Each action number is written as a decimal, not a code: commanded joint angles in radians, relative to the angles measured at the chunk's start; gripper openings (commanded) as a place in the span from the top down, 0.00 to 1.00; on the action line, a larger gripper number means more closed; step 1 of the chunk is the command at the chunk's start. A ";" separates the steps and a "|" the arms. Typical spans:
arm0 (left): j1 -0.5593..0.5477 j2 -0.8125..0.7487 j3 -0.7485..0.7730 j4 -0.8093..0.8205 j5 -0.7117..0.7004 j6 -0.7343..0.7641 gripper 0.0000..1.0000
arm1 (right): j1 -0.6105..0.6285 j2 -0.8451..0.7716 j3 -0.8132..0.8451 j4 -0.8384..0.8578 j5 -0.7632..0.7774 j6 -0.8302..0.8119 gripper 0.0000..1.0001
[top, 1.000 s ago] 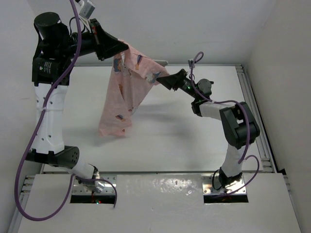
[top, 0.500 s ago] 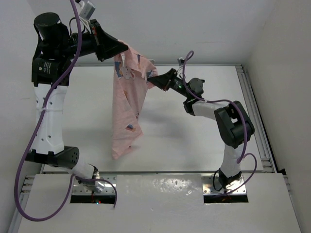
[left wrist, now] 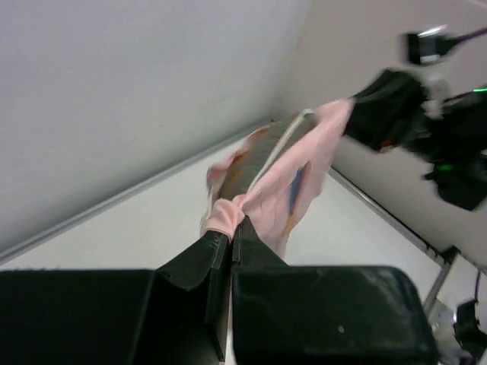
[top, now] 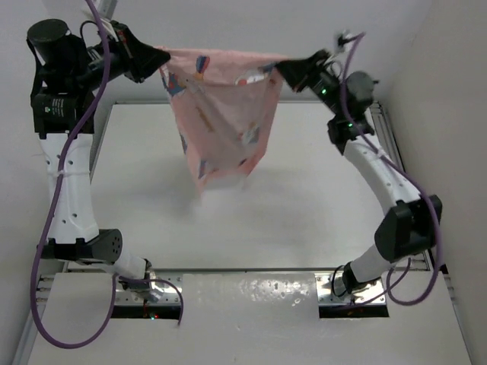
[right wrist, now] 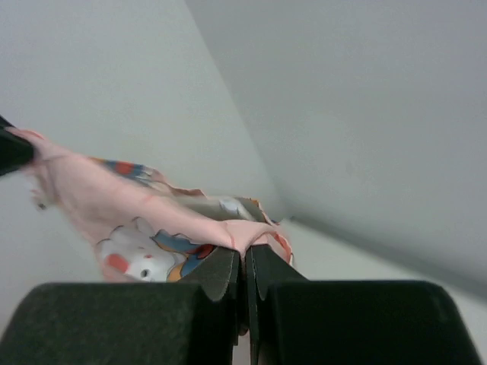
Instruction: Put the pillow into the pillowcase
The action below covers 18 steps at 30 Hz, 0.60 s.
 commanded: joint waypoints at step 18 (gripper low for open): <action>0.095 0.000 -0.078 0.312 0.057 -0.219 1.00 | -0.133 -0.270 0.320 -0.411 0.048 -0.290 1.00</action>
